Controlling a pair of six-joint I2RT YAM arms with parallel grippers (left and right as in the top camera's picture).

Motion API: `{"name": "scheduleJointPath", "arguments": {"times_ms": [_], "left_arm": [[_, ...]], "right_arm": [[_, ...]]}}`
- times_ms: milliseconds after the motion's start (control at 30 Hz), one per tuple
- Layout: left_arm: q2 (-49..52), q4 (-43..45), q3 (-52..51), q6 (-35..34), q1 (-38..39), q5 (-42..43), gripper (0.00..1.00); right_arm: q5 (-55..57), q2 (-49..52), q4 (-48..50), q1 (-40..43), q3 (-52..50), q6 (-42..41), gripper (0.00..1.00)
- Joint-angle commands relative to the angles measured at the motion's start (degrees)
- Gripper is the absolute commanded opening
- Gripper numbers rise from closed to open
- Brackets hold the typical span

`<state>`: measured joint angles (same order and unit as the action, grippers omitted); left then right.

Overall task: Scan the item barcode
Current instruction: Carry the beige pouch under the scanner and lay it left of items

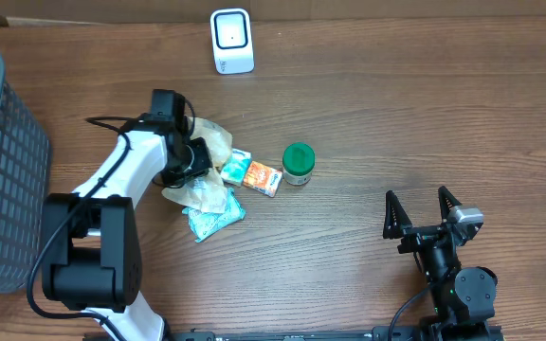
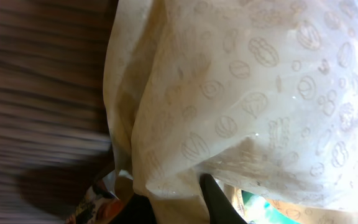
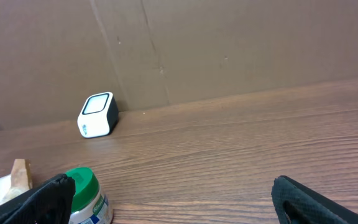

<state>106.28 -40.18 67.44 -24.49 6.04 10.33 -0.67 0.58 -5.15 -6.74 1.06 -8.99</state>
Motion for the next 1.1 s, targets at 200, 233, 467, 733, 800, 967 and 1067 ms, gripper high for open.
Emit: {"name": "scheduleJointPath", "arguments": {"times_ms": [200, 233, 467, 733, 800, 967, 1067], "left_arm": [[0.3, 0.0, -1.5, -3.8, 1.8, 1.2, 0.04], [0.3, -0.1, -1.5, -3.8, 1.6, 0.6, 0.04], [0.1, -2.3, -0.8, 0.2, -3.1, -1.9, 0.05], [0.1, -3.9, 0.2, 7.9, -6.3, -2.0, 0.79], [-0.1, -6.3, 2.7, 8.0, -6.8, -2.6, 0.85], [-2.3, -15.7, 13.3, 8.0, -8.2, -6.1, 0.89], [-4.3, -21.4, 21.1, 10.0, -8.4, -6.3, 0.91]], "right_arm": [[0.0, -0.4, 0.3, 0.3, -0.6, -0.2, 1.00], [0.0, -0.4, 0.3, 0.3, -0.6, -0.2, 1.00], [0.0, -0.4, 0.3, 0.3, -0.6, -0.2, 1.00], [0.0, -0.4, 0.3, 0.3, -0.6, -0.2, 1.00], [0.0, -0.4, 0.3, 0.3, -0.6, -0.2, 1.00], [0.0, -0.4, 0.3, 0.3, -0.6, -0.2, 1.00], [0.0, -0.4, 0.3, 0.3, -0.6, -0.2, 1.00]]}}
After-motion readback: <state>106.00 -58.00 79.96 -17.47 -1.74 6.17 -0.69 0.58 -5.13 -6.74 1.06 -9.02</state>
